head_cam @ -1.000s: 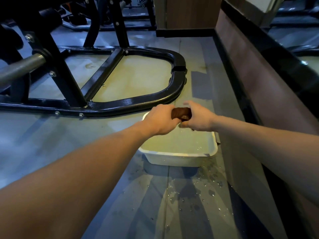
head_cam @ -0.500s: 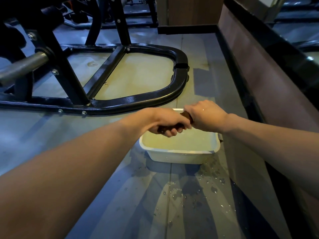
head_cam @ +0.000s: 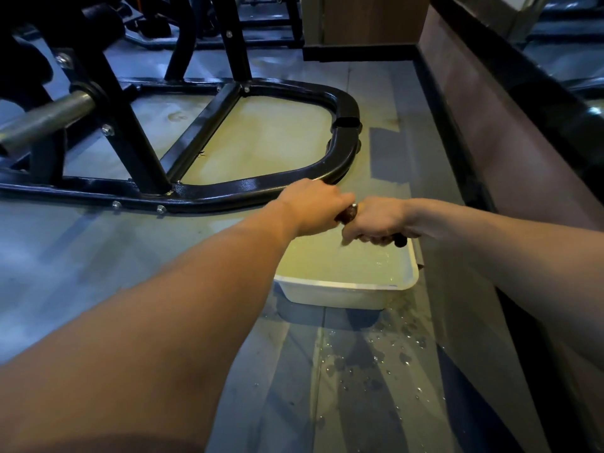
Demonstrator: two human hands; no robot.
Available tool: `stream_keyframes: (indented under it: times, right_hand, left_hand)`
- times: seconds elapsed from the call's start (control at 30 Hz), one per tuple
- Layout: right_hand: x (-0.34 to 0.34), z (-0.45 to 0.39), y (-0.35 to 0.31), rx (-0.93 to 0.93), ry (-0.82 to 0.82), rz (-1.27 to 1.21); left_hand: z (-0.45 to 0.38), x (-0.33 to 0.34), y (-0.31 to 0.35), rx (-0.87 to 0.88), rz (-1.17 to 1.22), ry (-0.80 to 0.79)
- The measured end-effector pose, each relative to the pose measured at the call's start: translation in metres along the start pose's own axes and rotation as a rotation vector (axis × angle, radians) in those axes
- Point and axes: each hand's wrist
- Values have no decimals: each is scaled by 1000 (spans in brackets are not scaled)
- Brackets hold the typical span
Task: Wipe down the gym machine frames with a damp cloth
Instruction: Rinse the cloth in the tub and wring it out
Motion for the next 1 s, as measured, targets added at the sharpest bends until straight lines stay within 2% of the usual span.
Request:
stream_keyframes:
  times: [0.07, 0.17, 0.23, 0.33, 0.4, 0.47, 0.53, 0.63, 0.73, 0.8, 0.83, 0.93, 1.0]
  right_hand:
    - [3, 0, 4, 5, -61, 23]
    - [7, -5, 11, -12, -43, 53]
    - [8, -11, 16, -23, -5, 41]
    - [7, -15, 21, -40, 143, -23]
    - [6, -12, 22, -70, 225, -104]
    - [8, -10, 22, -109, 244, -207]
    - [11, -12, 16, -77, 174, -456]
    - [14, -9, -3, 49, -44, -986]
    - [10, 1, -6, 46, -253, -1198]
    - [5, 8, -6, -15, -242, -1122]
    - [4, 10, -6, -77, -149, -972]
    - [1, 12, -6, -329, 337, -257]
    - [0, 12, -2, -477, 651, 107]
  left_hand:
    - [2, 9, 2, 60, -38, -5]
    - [3, 21, 5, 110, -94, 13]
    - [2, 28, 8, 76, -101, 33]
    - [-1, 32, 12, -199, 109, 31]
    - [0, 31, 9, -422, 384, 45]
    - [3, 31, 3, -568, 670, 86]
    - [10, 32, -1, -654, 913, 111]
    - [18, 36, -1, -730, 1162, 102]
    - [23, 37, -5, -765, 1258, 87]
    - [27, 34, -12, -803, 1326, 72]
    - [28, 31, -16, -831, 1388, 64]
    - [33, 20, -26, -866, 1614, -22]
    - [38, 15, -29, -832, 1714, -122]
Point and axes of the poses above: each hand's wrist, its own z-axis away from the middle knuckle, its own x-axis out of the palm, y = z × x, and after that the axes turned 12 degrees about x, right-handed
